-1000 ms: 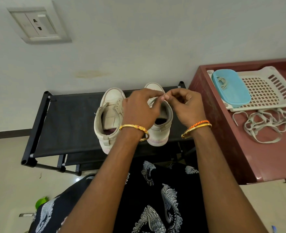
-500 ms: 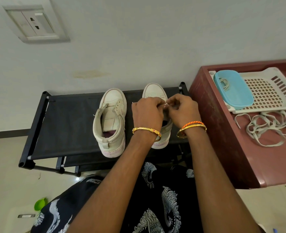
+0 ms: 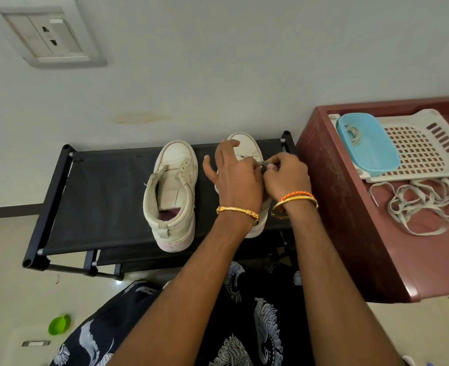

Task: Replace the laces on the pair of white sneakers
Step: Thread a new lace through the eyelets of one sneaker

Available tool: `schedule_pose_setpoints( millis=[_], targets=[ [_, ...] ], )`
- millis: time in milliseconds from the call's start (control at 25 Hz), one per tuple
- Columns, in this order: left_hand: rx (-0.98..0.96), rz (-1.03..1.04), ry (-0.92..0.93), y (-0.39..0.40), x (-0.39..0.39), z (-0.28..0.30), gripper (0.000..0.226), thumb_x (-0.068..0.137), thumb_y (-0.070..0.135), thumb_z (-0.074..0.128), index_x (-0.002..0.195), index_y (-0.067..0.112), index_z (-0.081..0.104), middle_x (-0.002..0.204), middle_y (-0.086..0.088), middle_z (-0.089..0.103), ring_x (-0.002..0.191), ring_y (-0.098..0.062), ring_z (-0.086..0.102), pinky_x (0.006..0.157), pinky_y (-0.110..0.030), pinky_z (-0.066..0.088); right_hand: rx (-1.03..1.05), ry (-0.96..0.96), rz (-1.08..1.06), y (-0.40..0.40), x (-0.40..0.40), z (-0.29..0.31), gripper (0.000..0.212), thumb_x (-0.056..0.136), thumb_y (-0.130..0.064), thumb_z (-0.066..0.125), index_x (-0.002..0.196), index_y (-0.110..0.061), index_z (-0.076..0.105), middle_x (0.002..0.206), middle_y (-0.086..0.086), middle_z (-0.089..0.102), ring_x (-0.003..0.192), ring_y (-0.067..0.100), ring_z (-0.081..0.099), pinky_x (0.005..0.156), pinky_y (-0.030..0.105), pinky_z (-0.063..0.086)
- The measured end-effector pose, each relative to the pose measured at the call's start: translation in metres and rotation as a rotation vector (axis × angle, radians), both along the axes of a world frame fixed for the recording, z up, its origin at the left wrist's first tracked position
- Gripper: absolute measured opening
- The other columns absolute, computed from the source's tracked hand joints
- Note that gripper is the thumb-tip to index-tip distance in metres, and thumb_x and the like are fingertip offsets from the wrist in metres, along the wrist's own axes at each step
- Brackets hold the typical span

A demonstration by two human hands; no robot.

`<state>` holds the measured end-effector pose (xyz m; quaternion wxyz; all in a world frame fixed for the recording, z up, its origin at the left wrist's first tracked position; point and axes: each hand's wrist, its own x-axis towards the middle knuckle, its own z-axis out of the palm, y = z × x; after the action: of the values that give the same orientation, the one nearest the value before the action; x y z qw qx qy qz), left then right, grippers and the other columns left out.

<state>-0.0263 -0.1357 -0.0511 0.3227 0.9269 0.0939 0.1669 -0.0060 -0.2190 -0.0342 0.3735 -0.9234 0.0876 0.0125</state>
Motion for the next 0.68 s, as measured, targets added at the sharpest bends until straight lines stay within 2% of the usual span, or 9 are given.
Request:
schedule_pose_setpoints(
  millis=[120,240,440,560,680],
  targets=[
    [-0.026,-0.002,0.044,0.0,0.004,-0.002,0.01,0.085,0.017,0.064,0.089,0.012,0.073,0.136,-0.004,0.041,0.136,-0.02,0.025,0.111,-0.046,0.003,0.071,0.018,-0.048,-0.001,0.002,-0.004,0.017,0.092,-0.011,0.051,0.103,-0.011,0.064,0.105,0.006,0.063,0.096,0.019,0.058,0.084,0.032,0.046],
    [-0.065,-0.03,0.041,0.001,0.006,-0.004,0.01,0.085,0.017,0.065,0.089,0.014,0.074,0.135,-0.002,0.043,0.134,-0.018,0.025,0.108,-0.045,0.01,0.143,0.04,-0.047,-0.005,0.005,-0.005,0.017,0.092,-0.012,0.052,0.102,-0.012,0.066,0.103,0.006,0.065,0.094,0.018,0.058,0.086,0.032,0.048],
    [-0.084,-0.017,0.057,0.005,0.009,-0.007,0.01,0.083,0.018,0.067,0.09,0.017,0.074,0.131,0.003,0.048,0.133,-0.016,0.027,0.105,-0.043,0.015,0.213,0.082,0.027,-0.011,0.008,-0.005,0.013,0.091,-0.014,0.056,0.099,-0.013,0.066,0.096,0.002,0.063,0.091,0.014,0.057,0.079,0.026,0.044],
    [-0.159,0.001,0.091,0.005,0.014,-0.008,0.008,0.082,0.016,0.068,0.088,0.018,0.073,0.128,0.007,0.051,0.134,-0.013,0.028,0.105,-0.043,0.015,0.42,0.159,0.047,-0.016,0.015,-0.009,0.013,0.093,-0.019,0.055,0.089,-0.016,0.067,0.095,0.008,0.068,0.094,0.022,0.063,0.085,0.036,0.053],
    [-0.283,0.007,0.14,0.007,0.018,-0.01,0.006,0.08,0.02,0.07,0.086,0.019,0.072,0.122,0.008,0.056,0.127,-0.01,0.035,0.104,-0.041,0.018,0.586,0.229,0.045,-0.021,0.021,-0.015,0.018,0.096,-0.019,0.051,0.086,-0.016,0.066,0.092,0.012,0.068,0.088,0.026,0.064,0.077,0.035,0.055]
  ],
)
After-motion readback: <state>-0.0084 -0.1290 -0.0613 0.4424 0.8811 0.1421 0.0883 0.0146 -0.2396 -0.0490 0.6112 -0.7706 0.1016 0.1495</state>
